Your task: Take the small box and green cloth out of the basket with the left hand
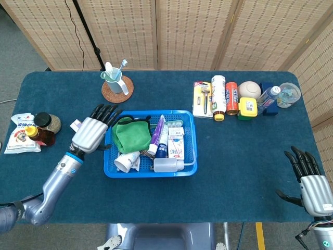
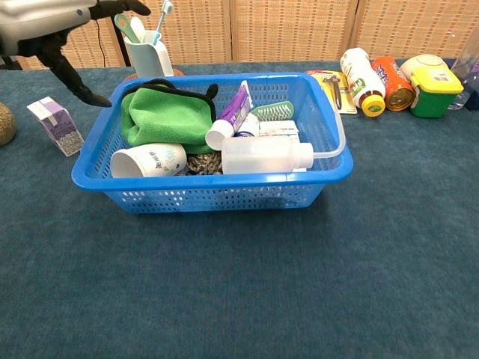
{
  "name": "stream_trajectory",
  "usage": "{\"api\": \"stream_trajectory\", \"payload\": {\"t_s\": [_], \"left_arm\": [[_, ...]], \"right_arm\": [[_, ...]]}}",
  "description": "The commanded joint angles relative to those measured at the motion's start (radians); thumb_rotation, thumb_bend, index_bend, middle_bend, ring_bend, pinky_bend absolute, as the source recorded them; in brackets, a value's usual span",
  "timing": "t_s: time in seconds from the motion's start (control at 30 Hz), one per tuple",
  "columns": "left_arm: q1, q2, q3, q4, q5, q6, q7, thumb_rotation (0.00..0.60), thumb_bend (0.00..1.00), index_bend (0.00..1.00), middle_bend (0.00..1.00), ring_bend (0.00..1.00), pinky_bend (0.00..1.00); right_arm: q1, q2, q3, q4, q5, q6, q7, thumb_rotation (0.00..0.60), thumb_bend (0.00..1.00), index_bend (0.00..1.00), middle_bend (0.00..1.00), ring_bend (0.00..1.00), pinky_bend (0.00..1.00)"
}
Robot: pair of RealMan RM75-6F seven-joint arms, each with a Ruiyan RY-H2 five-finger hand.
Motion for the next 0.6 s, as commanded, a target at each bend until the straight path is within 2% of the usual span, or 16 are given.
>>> {"api": "stream_trajectory", "payload": {"t_s": [0.03, 0.27, 0.6], "left_arm": [[-0.038, -0.041, -0.006, 0.001, -0.051, -0.037, 0.059, 0.6, 0.02, 0.0, 0.0, 0.0, 0.0], [-0.075, -0.107, 0.011, 0.028, -0.121, -0.066, 0.147, 0.6, 0.02, 0.0, 0.0, 0.0, 0.0], [-0.107, -0.148, 0.026, 0.059, -0.217, -0.08, 0.227, 0.6, 0.03, 0.0, 0.0, 0.0, 0.02]], "right_arm": [[0.0, 0.001, 0.002, 0.001, 0.003, 0.001, 0.005, 0.6, 0.0, 0.0, 0.0, 0.0, 0.0], [0.002, 0.003, 0.005, 0.006, 0.011, -0.004, 0.014, 0.6, 0.0, 0.0, 0.0, 0.0, 0.0], [0.002, 0.005, 0.007, 0.006, 0.015, -0.006, 0.021, 0.6, 0.0, 0.0, 0.0, 0.0, 0.0]]}}
